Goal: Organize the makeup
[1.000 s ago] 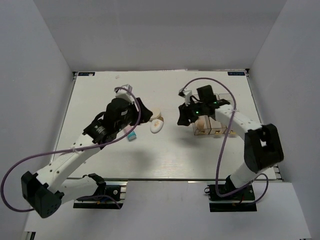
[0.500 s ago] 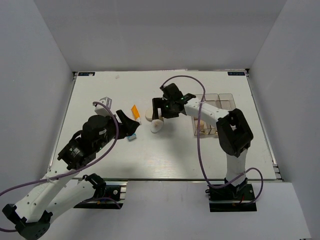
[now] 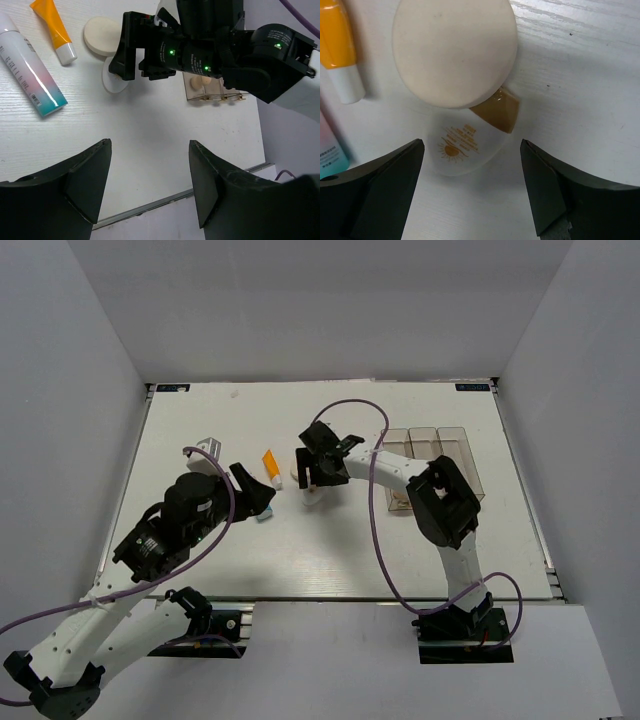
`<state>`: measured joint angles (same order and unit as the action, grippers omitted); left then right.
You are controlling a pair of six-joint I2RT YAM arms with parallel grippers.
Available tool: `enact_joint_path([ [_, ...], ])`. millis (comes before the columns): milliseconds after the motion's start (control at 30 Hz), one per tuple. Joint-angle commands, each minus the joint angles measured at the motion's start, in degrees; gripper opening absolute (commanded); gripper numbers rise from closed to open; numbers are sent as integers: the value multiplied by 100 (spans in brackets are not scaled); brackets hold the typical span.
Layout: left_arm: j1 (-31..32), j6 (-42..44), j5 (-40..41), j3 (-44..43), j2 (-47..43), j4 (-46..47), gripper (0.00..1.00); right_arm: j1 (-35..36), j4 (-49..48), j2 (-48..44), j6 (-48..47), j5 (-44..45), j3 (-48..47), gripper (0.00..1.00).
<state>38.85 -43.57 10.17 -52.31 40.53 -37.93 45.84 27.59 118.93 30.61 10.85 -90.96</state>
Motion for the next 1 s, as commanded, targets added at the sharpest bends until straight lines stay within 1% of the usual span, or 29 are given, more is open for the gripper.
enact_joint_path([
  [0, 35, -11, 90, 63, -54, -30, 73, 47, 106, 174, 156, 277, -79, 83],
  [100, 35, -20, 143, 46, -63, -83, 73, 118, 36, 297, 130, 242, -220, 85],
  [400, 35, -46, 152, 134, -116, -135, 73, 320, -35, 569, 147, 461, -291, 85],
  [567, 35, -37, 134, 169, -72, -74, 74, 337, -96, 657, 42, 716, -142, 82],
  [667, 35, -20, 108, 204, -19, -39, 73, 311, -132, 727, -64, 874, -45, 79],
  [733, 35, -20, 99, 256, -10, -4, 73, 294, -158, 780, -134, 953, 16, 74],
  [867, 35, -37, 29, 406, -28, 75, 73, 267, -140, 772, -274, 972, 227, 60],
  [900, 35, -55, 20, 441, -45, 93, 71, 241, -140, 702, -327, 928, 332, 48],
  [967, 35, -107, -24, 572, -54, 172, 70, 153, -167, 492, -529, 673, 525, 36],
])
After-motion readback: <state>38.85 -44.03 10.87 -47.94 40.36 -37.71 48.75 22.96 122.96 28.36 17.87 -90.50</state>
